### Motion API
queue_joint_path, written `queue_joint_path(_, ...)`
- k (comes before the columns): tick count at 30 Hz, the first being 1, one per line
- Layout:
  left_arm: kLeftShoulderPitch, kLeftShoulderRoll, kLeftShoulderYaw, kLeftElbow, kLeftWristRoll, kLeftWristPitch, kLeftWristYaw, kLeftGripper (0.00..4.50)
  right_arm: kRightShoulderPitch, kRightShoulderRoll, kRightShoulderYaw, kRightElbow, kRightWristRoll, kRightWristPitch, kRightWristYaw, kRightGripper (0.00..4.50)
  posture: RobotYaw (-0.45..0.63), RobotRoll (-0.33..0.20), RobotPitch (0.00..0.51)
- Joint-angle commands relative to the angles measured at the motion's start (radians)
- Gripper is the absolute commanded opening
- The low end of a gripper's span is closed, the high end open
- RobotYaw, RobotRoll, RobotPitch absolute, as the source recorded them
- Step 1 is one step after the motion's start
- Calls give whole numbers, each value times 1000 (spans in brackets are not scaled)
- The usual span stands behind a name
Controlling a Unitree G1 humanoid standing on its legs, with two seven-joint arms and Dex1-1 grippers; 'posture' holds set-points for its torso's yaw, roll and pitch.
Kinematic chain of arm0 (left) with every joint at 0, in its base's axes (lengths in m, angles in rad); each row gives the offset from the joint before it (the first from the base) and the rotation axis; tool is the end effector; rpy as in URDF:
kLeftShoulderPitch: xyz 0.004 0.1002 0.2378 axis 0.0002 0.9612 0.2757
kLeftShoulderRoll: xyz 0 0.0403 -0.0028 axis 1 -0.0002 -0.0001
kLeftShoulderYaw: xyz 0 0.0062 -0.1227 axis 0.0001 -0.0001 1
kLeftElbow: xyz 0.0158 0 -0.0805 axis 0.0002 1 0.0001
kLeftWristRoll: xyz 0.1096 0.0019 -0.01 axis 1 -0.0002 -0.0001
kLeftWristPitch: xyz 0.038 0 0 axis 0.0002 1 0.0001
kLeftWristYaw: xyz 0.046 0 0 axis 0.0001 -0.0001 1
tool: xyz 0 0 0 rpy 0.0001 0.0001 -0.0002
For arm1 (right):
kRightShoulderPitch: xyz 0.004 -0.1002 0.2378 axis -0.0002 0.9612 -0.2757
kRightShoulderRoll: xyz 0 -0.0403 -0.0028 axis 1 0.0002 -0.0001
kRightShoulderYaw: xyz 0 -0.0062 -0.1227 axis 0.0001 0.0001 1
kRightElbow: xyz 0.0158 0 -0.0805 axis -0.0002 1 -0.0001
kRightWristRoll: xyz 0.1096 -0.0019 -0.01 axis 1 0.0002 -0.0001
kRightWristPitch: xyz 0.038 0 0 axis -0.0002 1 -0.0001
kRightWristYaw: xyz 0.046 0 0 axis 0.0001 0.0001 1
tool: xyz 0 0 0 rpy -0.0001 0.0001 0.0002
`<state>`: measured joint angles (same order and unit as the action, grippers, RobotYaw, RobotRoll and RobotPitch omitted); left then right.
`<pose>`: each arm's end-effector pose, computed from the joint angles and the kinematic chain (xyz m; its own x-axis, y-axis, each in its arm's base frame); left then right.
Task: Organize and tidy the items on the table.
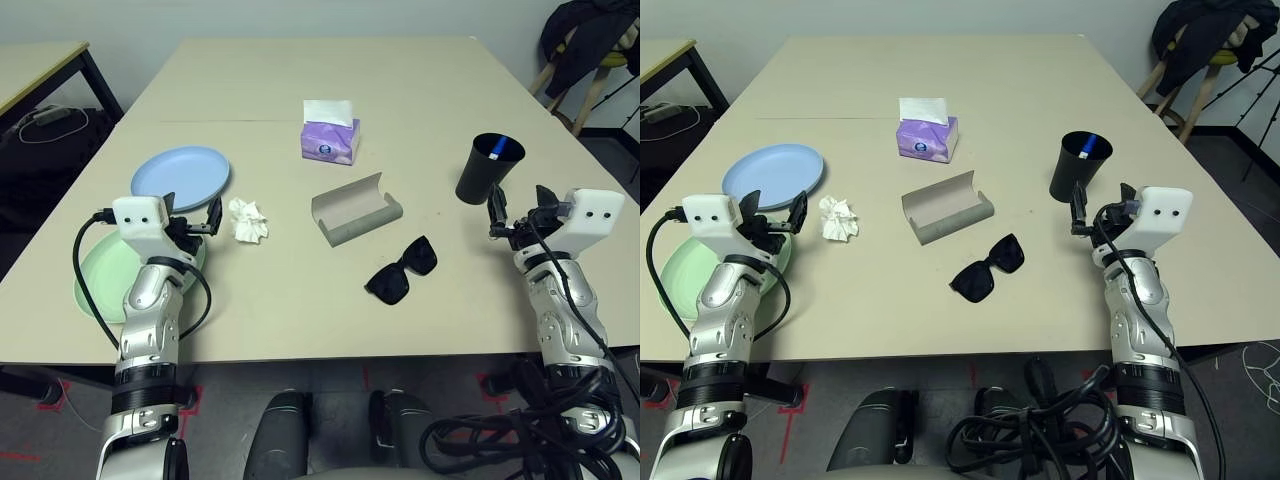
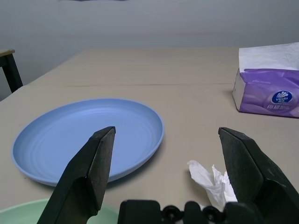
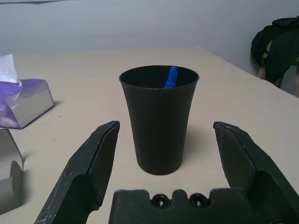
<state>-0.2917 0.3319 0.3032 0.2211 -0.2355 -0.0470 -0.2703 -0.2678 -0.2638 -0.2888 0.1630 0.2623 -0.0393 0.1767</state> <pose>0.2645 0.2700 0.0820 0.9811 0.0018 0.1933 -0.0115 0.9987 0.0492 0.2614 -0.2516 0.0769 0.9747 -0.0699 0.2122 0.0622 0.9971 0.0430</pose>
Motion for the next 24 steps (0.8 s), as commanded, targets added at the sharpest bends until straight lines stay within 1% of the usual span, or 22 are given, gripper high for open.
queue_joint_path(1,-5,-1,-12,29,9,-9,-4,4500,4,1,0,6,-5,-6,2,4473,87,0,58)
queue_joint_path(7,-5,1,-16,34,6,-13,-4,4500,3,-7,2,8,-3,-5,15,4473,89,0,60)
queue_joint_path(10,-3,3,-16,34,5,-11,-7,4500,1,-18,10,11,18,-6,72,4473,88,0,61)
queue_joint_path(16,9,11,-12,28,-1,-3,-22,4500,-6,-79,78,11,68,-32,341,4473,96,0,68)
queue_joint_path(18,10,12,-11,25,-2,0,-25,4500,-4,-87,102,-11,127,-51,475,4473,102,0,70)
queue_joint_path(20,11,14,-10,23,-3,2,-27,4500,0,-105,129,-26,157,-52,583,4473,106,0,70)
queue_joint_path(22,11,17,-9,20,-4,5,-30,4500,10,-132,167,-55,197,-1,691,4473,109,0,72)
queue_joint_path(24,10,22,-9,17,-5,9,-35,4500,15,-182,225,-79,205,32,816,4473,114,0,72)
